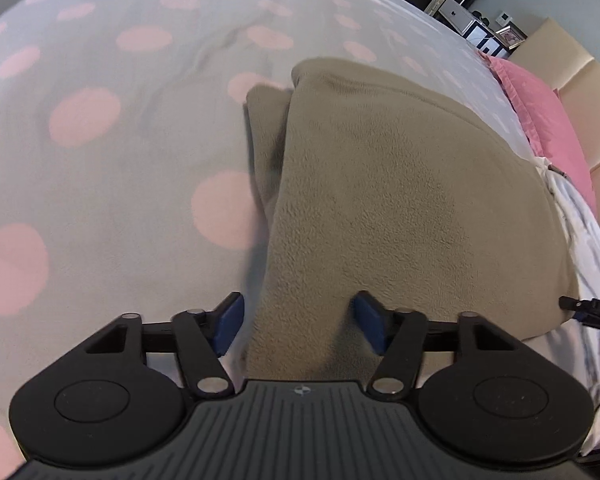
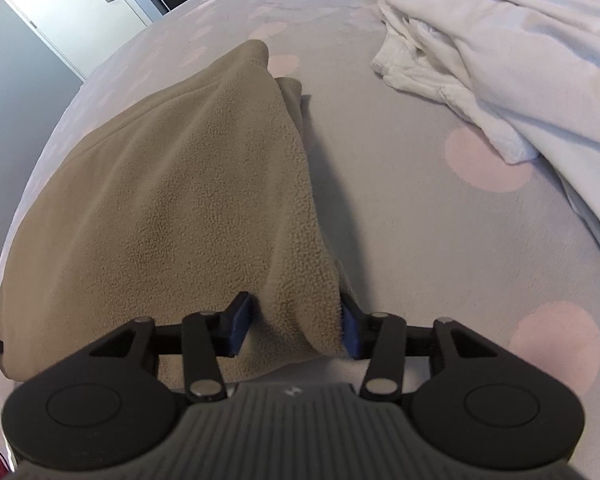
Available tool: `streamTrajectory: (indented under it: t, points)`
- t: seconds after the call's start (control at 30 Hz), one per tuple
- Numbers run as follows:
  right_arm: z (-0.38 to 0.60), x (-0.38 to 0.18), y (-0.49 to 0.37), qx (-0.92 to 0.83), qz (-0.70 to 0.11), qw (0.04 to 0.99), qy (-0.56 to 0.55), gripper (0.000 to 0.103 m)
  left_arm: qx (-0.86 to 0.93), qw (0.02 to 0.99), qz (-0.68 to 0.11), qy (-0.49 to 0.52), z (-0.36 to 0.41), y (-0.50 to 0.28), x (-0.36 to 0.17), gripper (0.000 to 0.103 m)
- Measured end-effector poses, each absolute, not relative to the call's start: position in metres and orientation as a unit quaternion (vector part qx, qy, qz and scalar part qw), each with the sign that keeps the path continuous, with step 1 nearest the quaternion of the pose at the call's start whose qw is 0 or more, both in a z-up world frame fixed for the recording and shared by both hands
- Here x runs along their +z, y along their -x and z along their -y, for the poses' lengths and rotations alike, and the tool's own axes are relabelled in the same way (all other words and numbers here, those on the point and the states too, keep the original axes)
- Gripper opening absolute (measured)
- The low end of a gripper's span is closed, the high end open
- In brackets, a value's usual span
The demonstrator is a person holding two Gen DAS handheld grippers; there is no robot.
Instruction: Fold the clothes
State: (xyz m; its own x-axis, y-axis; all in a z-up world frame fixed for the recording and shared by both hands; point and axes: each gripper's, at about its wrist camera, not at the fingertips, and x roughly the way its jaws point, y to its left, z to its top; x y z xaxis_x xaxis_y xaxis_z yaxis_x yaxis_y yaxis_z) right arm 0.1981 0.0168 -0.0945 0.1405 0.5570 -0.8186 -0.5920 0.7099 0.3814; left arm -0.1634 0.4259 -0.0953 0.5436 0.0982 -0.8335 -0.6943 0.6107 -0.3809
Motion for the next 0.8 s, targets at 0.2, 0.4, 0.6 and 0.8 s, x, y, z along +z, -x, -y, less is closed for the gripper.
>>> streamTrajectory:
  t: [0.2, 0.4, 0.6, 0.8]
  points:
    - [-0.021, -0.076, -0.193, 0.388, -0.516, 0.763, 0.032, 0.023, 0.254, 0.812, -0.412, 0.325, -0.416, 0.155, -0.077, 0.015]
    - [-0.021, -0.041, -0.189, 0.439, -0.479, 0.757, 0.069, 0.020, 0.257, 0.818, -0.410, 0.310, -0.415, 0.159, -0.063, 0.014]
    - [-0.024, -0.057, -0.185, 0.440, -0.479, 0.744, 0.157, 0.020, 0.259, 0.815, -0.445, 0.266, -0.405, 0.152, -0.069, 0.013]
    - [-0.017, -0.062, -0.187, 0.460, -0.481, 0.727, 0.171, 0.030, 0.255, 0.819, -0.446, 0.253, -0.404, 0.154, -0.069, 0.013]
